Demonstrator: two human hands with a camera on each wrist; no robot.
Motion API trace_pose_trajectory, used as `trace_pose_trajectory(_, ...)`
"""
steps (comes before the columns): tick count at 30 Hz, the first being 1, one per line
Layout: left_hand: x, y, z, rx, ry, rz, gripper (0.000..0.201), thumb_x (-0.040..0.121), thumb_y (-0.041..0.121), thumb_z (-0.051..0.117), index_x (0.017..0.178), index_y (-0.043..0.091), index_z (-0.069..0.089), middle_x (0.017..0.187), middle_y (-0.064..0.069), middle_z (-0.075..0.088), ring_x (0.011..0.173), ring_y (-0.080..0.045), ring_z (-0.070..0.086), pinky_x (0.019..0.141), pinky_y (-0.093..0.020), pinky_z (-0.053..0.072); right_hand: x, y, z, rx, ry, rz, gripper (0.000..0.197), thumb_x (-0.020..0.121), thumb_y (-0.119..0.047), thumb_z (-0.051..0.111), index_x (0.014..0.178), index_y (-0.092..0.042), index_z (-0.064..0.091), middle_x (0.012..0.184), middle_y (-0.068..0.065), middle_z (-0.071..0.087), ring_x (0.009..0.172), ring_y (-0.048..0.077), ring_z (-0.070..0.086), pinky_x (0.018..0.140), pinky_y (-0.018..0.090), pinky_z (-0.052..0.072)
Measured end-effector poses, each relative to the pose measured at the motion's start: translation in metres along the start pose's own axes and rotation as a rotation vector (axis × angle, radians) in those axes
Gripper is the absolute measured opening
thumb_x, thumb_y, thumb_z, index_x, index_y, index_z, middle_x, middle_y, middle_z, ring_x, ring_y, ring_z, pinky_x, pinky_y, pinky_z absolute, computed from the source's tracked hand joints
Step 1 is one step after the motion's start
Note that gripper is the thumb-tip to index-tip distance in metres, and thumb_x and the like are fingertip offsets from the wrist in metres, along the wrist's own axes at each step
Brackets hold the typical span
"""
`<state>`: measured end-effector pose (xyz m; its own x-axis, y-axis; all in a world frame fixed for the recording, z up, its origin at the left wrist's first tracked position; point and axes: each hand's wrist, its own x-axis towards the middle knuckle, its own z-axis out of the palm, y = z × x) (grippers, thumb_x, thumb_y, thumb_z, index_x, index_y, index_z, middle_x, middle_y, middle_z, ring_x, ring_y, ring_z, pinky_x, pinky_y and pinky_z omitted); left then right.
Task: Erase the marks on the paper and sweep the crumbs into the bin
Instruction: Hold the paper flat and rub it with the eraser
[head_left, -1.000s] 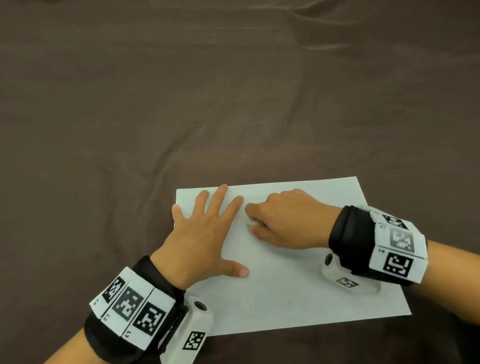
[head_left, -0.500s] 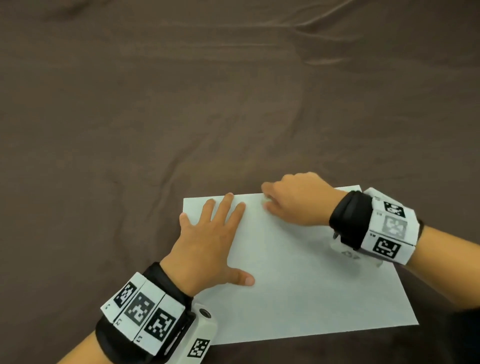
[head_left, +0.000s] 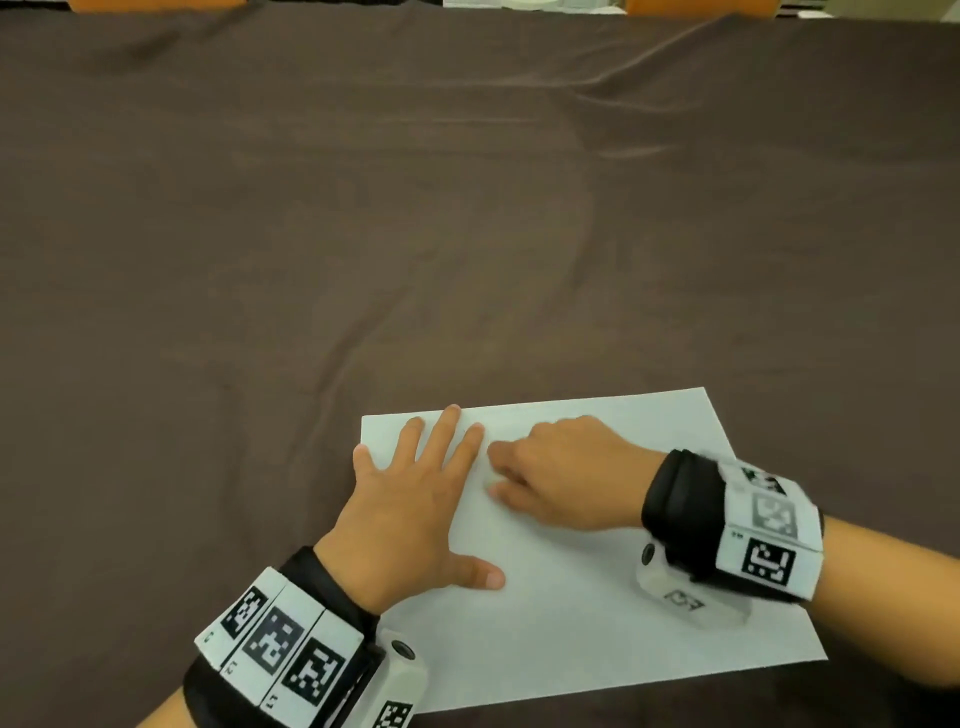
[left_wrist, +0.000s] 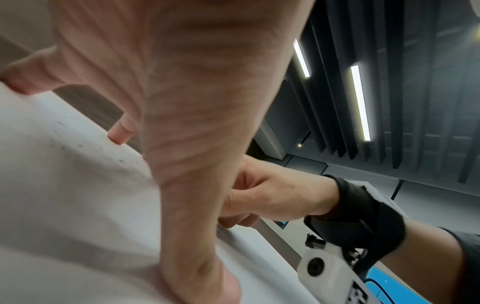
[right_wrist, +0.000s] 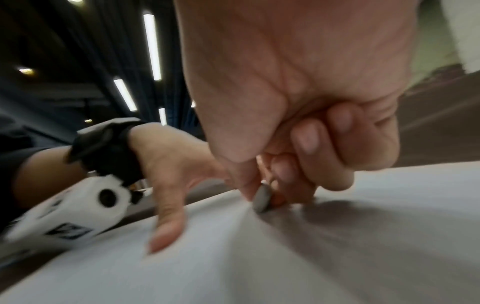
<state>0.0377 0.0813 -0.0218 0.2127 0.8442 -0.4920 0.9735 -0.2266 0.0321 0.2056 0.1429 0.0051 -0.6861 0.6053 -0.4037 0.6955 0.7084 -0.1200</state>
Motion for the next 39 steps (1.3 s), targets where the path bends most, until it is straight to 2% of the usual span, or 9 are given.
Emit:
trace_pose_trajectory(6, 0.001, -0.002, 0.002, -0.025, 0.034, 0.018, 0.127, 0.064, 0.091, 0.044, 0.151, 0.027, -0.023, 0.157, 0.005, -0.03, 0.148, -0.025, -0.012, 0.114, -0.059, 0.016, -0.008, 0.027, -0.001, -0.021, 0.099, 0.213, 0.029, 0.098, -0.041, 0.035, 0.082, -0.018, 0.038, 0.067, -0.003, 0.037, 0.069, 0.027, 0.044, 0.061, 0.032, 0.03)
trace_pose_trajectory(10, -0.001, -0.01, 0.005, 0.001, 0.036, 0.065, 0.128, 0.049, 0.097, 0.011, 0.15, 0.027, -0.024, 0.157, 0.005, -0.032, 0.148, -0.025, -0.013, 0.115, -0.06, 0.014, -0.045, 0.021, -0.004, 0.033, 0.177, 0.253, 0.032, 0.098, -0.046, 0.033, 0.08, -0.02, 0.035, 0.076, -0.006, 0.042, 0.069, 0.022, 0.041, 0.063, 0.032, 0.031)
trace_pose_trajectory(13, -0.007, -0.015, 0.008, 0.004, 0.072, 0.097, 0.119, 0.065, 0.092, 0.003, 0.157, 0.018, -0.004, 0.164, -0.006, -0.012, 0.15, -0.03, 0.007, 0.111, -0.063, 0.025, -0.084, 0.014, 0.004, 0.084, 0.099, 0.248, 0.026, 0.099, -0.048, 0.029, 0.083, -0.028, 0.034, 0.095, -0.01, 0.045, 0.075, 0.015, 0.044, 0.067, 0.026, 0.034)
trace_pose_trajectory(16, -0.018, -0.01, 0.019, 0.074, 0.245, 0.211, 0.094, 0.088, 0.078, 0.02, 0.151, 0.009, 0.033, 0.158, -0.015, 0.027, 0.139, -0.034, 0.04, 0.094, -0.059, 0.049, -0.106, 0.009, 0.024, 0.175, -0.058, 0.21, 0.023, 0.1, -0.049, 0.026, 0.079, -0.039, 0.025, 0.144, -0.017, 0.029, 0.125, 0.011, 0.045, 0.079, 0.016, 0.036)
trace_pose_trajectory(19, -0.031, 0.011, 0.03, 0.113, 0.328, 0.494, 0.084, 0.093, 0.073, 0.022, 0.155, 0.016, 0.025, 0.162, -0.012, 0.018, 0.145, -0.034, 0.026, 0.104, -0.06, 0.039, -0.111, 0.009, 0.041, 0.13, -0.071, 0.18, 0.025, 0.101, -0.046, 0.024, 0.111, -0.03, 0.04, 0.159, -0.01, -0.014, 0.147, 0.007, 0.0, 0.086, 0.013, 0.033)
trace_pose_trajectory(24, -0.025, 0.026, 0.044, 0.206, 0.233, 0.712, 0.073, 0.098, 0.066, 0.012, 0.158, 0.025, 0.006, 0.165, -0.004, 0.001, 0.15, -0.031, 0.004, 0.118, -0.058, 0.012, -0.108, 0.0, 0.044, 0.05, -0.096, 0.212, 0.037, 0.102, -0.045, 0.021, 0.13, -0.025, 0.035, 0.15, -0.005, -0.032, 0.147, 0.013, -0.012, 0.106, 0.022, 0.038)
trace_pose_trajectory(31, -0.01, 0.003, 0.029, 0.154, 0.18, 0.288, 0.081, 0.1, 0.064, 0.011, 0.15, 0.005, 0.033, 0.157, -0.014, 0.028, 0.143, -0.032, 0.031, 0.101, -0.058, 0.043, -0.112, -0.002, 0.043, 0.032, -0.066, 0.212, 0.044, 0.102, -0.045, 0.019, 0.139, -0.022, 0.029, 0.15, -0.005, -0.031, 0.147, 0.013, -0.012, 0.097, 0.023, 0.045)
trace_pose_trajectory(35, -0.012, 0.046, 0.022, 0.159, 0.11, 0.622, 0.076, 0.097, 0.065, 0.008, 0.156, 0.021, -0.007, 0.163, 0.002, -0.015, 0.149, -0.019, -0.016, 0.12, -0.051, -0.004, -0.114, -0.002, 0.042, 0.069, -0.046, 0.216, 0.044, 0.102, -0.046, 0.019, 0.138, -0.024, 0.031, 0.154, -0.005, -0.027, 0.147, 0.011, -0.01, 0.1, 0.024, 0.042)
trace_pose_trajectory(39, 0.002, 0.029, 0.003, 0.126, -0.023, 0.336, 0.09, 0.077, 0.072, -0.017, 0.15, 0.021, -0.026, 0.155, 0.004, -0.036, 0.142, -0.014, -0.033, 0.119, -0.046, -0.01, -0.115, -0.002, 0.041, 0.066, -0.04, 0.213, 0.045, 0.1, -0.047, 0.018, 0.134, -0.023, 0.035, 0.156, -0.004, -0.024, 0.147, 0.013, -0.009, 0.096, 0.024, 0.045)
